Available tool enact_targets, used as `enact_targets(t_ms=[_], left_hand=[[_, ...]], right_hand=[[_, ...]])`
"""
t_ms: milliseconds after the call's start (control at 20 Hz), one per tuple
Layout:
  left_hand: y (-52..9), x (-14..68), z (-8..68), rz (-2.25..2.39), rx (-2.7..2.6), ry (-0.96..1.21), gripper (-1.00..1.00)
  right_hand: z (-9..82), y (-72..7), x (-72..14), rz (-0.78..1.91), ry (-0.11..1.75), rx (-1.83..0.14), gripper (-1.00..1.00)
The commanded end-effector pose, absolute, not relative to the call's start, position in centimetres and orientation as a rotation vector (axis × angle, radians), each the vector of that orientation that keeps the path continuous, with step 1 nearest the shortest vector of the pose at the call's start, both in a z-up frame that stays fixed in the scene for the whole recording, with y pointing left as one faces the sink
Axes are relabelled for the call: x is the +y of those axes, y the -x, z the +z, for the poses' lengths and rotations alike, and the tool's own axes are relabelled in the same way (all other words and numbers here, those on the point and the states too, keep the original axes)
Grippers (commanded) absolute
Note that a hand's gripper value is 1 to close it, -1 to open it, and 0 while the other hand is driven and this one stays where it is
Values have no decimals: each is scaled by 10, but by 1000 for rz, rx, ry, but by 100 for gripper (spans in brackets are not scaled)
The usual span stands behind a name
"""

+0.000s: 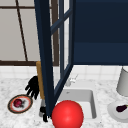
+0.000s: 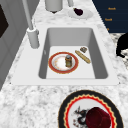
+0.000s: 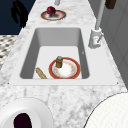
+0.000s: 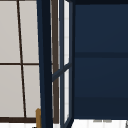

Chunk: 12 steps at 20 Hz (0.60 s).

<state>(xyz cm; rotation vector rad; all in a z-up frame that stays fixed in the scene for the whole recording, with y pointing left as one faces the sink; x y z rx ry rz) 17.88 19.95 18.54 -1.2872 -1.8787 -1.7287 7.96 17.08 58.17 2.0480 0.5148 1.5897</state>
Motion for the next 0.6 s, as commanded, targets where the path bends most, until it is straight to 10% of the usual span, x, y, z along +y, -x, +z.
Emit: enact_targets(t_ms=[0,550], left_hand=[[-179,200,185,-1729,-1879,1287,0],[-179,200,185,-1729,-1879,1287,0]], right_hand=[[576,-82,183,1523,-2173,590,-100],[561,-126,189,1407,-2145,465,-100]])
